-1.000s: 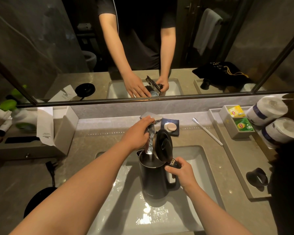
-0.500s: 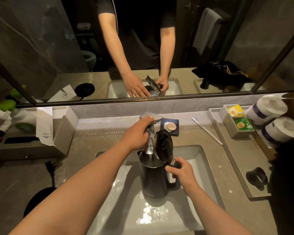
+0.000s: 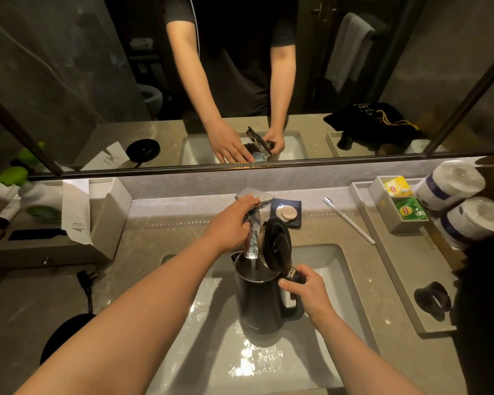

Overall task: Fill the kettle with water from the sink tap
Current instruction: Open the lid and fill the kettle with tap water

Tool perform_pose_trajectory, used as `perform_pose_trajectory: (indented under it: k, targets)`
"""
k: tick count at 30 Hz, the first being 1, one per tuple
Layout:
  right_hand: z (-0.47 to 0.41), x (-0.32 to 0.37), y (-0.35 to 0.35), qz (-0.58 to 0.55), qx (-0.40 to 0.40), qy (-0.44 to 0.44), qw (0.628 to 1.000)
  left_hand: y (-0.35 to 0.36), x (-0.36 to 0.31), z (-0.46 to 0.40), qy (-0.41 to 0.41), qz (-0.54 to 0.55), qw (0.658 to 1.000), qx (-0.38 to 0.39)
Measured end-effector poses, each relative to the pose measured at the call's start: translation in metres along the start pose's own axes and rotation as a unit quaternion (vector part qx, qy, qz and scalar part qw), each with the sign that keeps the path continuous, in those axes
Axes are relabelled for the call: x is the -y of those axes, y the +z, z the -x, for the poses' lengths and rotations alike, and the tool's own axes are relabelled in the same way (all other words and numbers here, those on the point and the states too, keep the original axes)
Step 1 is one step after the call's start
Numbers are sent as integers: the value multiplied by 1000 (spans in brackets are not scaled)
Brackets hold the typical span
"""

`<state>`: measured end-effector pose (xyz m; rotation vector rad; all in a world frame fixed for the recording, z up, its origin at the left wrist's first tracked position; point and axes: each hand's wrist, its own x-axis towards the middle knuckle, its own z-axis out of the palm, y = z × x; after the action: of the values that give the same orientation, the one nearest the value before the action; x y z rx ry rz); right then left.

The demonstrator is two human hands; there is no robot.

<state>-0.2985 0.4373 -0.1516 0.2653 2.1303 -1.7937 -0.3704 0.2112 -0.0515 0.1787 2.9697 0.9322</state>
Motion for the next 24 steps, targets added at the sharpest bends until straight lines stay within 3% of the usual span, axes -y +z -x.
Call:
perform_pose_trajectory:
  k: [24]
  targets:
    - [-2, 0, -2, -4, 5, -1, 1000, -3, -1, 0, 0, 0, 1000, 10]
